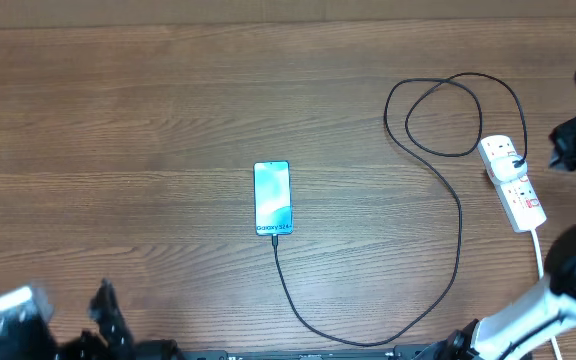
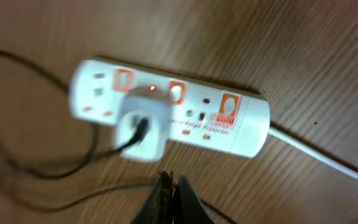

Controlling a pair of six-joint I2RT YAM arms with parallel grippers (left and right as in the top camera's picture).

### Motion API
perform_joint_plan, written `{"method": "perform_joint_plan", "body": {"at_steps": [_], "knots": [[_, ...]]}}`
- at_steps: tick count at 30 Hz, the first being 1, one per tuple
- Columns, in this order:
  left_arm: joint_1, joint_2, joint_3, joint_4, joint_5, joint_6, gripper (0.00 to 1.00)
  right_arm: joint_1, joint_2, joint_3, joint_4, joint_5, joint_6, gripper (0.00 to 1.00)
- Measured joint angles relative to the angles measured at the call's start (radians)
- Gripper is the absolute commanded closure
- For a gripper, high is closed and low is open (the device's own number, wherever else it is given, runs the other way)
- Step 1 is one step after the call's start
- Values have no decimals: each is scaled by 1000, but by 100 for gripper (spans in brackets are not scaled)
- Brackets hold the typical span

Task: Plug charger to phone and switch on socket
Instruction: 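Lift the right gripper up and away from the power strip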

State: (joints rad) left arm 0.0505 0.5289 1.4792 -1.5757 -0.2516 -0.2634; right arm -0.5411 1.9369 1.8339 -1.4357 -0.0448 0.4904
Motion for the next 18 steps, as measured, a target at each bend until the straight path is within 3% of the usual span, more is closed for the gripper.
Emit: {"method": "perform_joint_plan", "body": {"at_steps": [10,18], "knots": [[5,-211,0,-1,0,0,0,142,-439,19,26,-2,4,96],[5,-325,0,-1,0,0,1,157,-766,21,328,-31,30,96]]}}
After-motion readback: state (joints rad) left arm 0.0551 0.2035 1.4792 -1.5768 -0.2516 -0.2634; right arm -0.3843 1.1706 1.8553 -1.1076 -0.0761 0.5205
